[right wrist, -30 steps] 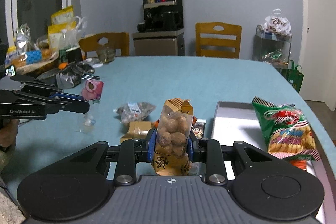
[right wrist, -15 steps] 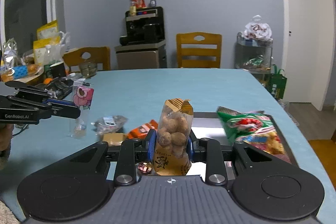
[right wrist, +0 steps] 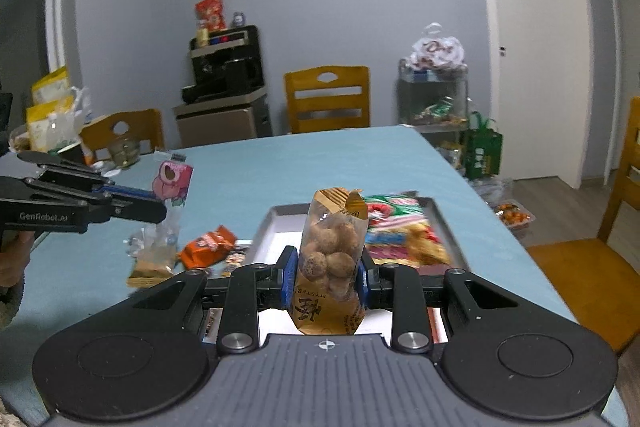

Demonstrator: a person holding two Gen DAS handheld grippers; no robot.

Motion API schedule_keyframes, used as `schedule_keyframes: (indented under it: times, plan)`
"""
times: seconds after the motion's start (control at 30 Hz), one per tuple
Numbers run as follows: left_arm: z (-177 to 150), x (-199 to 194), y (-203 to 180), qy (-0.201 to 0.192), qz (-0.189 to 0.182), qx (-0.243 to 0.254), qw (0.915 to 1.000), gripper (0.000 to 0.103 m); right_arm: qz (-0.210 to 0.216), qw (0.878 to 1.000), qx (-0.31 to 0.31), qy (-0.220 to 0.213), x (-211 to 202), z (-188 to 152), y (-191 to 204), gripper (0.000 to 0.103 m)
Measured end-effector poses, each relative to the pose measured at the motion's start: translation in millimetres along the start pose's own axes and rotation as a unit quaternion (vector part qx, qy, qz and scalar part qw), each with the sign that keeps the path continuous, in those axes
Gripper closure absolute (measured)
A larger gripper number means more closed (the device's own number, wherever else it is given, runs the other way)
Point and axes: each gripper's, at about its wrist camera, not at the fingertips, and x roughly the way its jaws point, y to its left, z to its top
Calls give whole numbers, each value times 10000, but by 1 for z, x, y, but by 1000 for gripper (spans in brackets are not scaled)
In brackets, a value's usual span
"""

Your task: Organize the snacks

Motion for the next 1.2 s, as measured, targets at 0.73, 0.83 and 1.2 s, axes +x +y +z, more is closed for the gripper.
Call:
schedule_keyframes:
  times: [0.73,0.83,1.2]
  plan:
    - [29,137,-9,713,557,-1019,9907,102,286,9966,-307,712,37,-1,15,72]
    - [31,148,-7,729,685,-1030,9896,102,209,9962,-438,725,43,8,24,72]
    - [36,165,9,659,789,-1154,9880,102,15,9943,-465,964,81,33,37,72]
